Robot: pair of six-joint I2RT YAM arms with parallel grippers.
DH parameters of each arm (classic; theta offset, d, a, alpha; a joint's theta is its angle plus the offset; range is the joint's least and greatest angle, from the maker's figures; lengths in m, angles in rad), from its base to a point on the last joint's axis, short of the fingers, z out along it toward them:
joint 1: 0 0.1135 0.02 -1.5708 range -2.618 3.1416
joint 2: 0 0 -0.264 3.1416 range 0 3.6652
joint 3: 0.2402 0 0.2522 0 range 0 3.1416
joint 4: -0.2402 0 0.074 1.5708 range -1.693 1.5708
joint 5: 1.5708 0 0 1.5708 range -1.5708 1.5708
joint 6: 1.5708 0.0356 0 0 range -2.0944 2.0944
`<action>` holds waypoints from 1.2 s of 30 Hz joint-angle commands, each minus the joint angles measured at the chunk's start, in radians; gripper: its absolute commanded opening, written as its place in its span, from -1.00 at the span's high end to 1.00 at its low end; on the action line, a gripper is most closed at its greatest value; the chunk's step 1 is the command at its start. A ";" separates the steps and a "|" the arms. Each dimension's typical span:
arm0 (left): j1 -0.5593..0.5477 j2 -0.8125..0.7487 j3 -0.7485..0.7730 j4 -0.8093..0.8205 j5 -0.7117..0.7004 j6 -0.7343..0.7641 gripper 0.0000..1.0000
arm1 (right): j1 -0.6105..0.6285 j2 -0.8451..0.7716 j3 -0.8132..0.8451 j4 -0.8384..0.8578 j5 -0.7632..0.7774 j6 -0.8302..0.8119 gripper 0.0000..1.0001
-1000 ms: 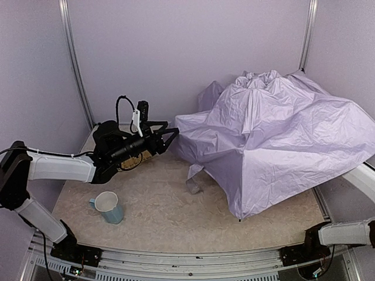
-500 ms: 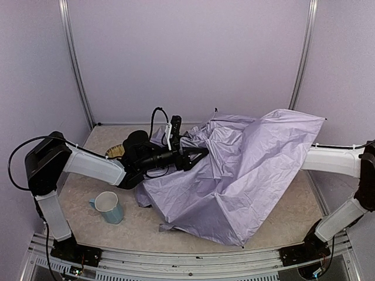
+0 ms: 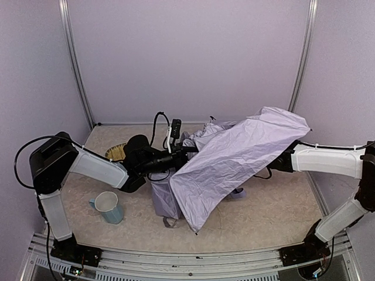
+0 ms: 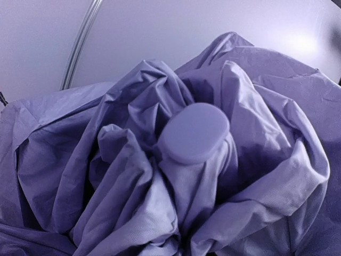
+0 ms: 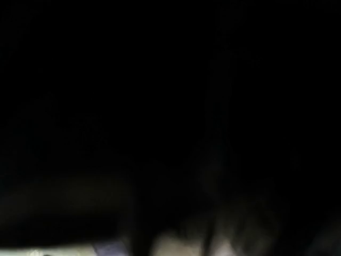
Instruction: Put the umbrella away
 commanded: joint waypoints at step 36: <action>0.009 -0.102 0.093 -0.033 -0.075 0.121 1.00 | -0.322 -0.424 -0.237 0.230 0.057 0.377 -1.00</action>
